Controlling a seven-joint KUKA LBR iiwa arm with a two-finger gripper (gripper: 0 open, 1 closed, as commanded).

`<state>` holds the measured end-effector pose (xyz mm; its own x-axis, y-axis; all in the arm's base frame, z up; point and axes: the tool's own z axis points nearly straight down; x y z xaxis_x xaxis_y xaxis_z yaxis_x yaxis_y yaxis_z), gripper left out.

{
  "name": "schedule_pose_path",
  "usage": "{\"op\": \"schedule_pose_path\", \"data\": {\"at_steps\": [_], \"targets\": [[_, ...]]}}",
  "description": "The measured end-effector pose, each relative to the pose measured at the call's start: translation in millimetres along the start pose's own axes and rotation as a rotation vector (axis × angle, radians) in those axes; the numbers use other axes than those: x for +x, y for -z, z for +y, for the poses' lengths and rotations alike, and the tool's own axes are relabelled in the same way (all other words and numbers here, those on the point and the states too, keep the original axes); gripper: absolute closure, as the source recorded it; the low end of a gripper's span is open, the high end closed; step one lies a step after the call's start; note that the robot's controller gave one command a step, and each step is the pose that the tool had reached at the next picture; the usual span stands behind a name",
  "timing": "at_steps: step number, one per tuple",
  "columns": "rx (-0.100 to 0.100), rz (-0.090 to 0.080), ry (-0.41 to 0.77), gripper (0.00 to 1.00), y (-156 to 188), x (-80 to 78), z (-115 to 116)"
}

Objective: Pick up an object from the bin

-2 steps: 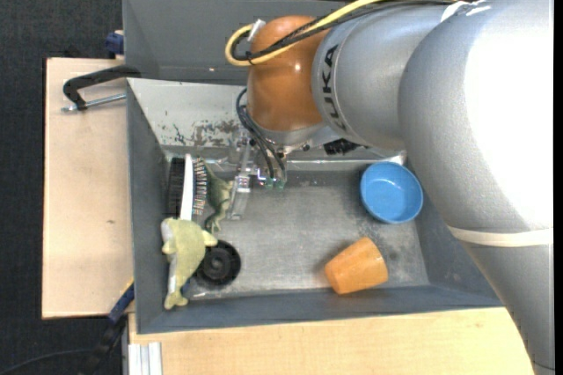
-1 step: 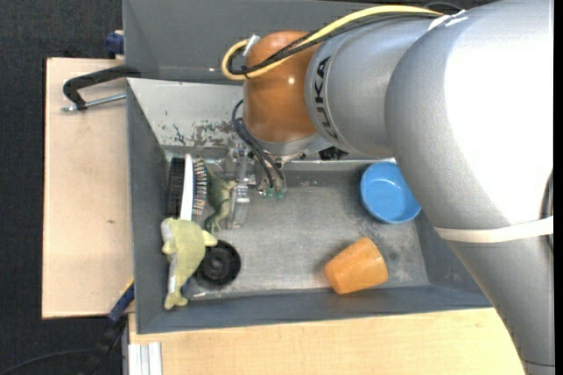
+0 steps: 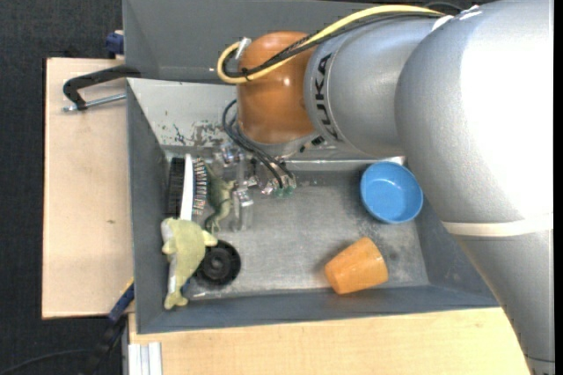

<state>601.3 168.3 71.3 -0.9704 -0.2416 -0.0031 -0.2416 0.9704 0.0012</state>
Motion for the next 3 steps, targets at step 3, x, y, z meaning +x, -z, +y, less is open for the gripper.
{"op": "schedule_pose_path", "data": {"at_steps": [3], "targets": [[0.000,-0.007,-0.005,1.00,50,-3.6,1]]}}
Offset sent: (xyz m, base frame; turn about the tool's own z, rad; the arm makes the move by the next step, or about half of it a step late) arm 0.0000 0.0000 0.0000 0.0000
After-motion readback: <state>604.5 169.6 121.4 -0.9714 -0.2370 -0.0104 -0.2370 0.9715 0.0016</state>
